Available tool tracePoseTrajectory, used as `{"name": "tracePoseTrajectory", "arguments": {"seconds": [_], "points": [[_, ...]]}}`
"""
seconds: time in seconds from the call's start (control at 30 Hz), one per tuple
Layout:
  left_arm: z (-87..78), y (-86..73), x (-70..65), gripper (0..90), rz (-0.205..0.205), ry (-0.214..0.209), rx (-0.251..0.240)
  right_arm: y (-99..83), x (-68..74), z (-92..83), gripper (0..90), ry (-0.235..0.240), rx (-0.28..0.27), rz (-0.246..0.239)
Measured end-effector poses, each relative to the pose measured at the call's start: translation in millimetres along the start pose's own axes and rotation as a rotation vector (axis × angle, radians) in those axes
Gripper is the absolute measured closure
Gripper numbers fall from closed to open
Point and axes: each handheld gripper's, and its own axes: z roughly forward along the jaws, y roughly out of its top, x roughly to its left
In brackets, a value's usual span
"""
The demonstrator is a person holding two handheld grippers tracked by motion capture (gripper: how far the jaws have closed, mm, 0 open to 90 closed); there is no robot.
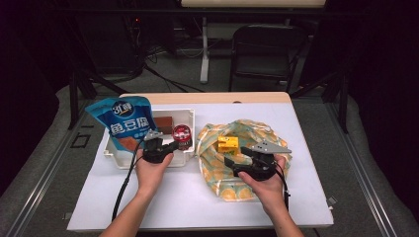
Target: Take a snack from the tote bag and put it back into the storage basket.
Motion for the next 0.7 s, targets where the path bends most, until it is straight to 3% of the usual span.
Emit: {"name": "tracePoseTrajectory", "arguments": {"seconds": [0.2, 0.33, 0.5, 0.53, 0.7], "points": [[7.2, 4.2, -0.8, 87.8, -0.023, 0.003, -0.001, -0.2, -0.9, -0.4, 23.1, -0.001, -0.005, 0.002], [11.5, 8.3, -1.0, 87.2, -0.014, 0.006, 0.024, -0.8, -1.2, 0.2, 23.2, -0.005, -0.006, 0.012], [18.1, 14.1, 1.1, 87.3, -0.039, 0.006, 0.000, -1.0, -1.4, 0.7, 23.4, -0.005, -0.007, 0.013], [18.9, 16.1, 1.7, 87.4, -0.037, 0.011, 0.020, -1.1, -1.5, 0.7, 23.4, -0.005, -0.007, 0.013], [24.6, 19.5, 0.5, 87.5, -0.034, 0.008, 0.006, -1.4, -2.7, 0.6, 23.5, -0.009, -0.007, 0.015]]}}
